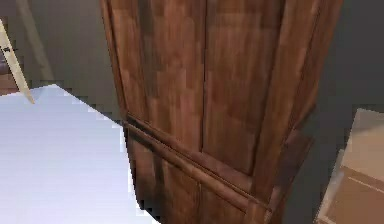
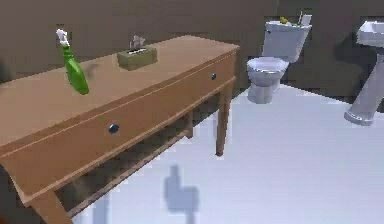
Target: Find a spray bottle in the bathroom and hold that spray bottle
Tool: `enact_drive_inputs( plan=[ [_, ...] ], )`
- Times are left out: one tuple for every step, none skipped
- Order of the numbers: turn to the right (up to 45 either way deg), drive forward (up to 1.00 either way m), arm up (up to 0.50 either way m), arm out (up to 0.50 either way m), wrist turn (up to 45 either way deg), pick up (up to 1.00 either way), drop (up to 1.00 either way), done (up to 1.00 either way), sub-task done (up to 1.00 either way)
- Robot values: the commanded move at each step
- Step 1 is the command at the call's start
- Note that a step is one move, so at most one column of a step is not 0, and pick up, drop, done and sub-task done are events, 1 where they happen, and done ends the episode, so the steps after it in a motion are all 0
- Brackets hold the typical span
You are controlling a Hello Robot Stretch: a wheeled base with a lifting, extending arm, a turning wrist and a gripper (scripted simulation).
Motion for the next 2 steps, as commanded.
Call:
enact_drive_inputs(
  plan=[
    [-24.0, 0.00, 0.00, 0.00, 0.0, 0.00, 0.00, 0.00, 0.00],
    [0.0, 0.00, 0.50, 0.00, 0.0, 0.00, 0.00, 0.00, 0.00]
  ],
)
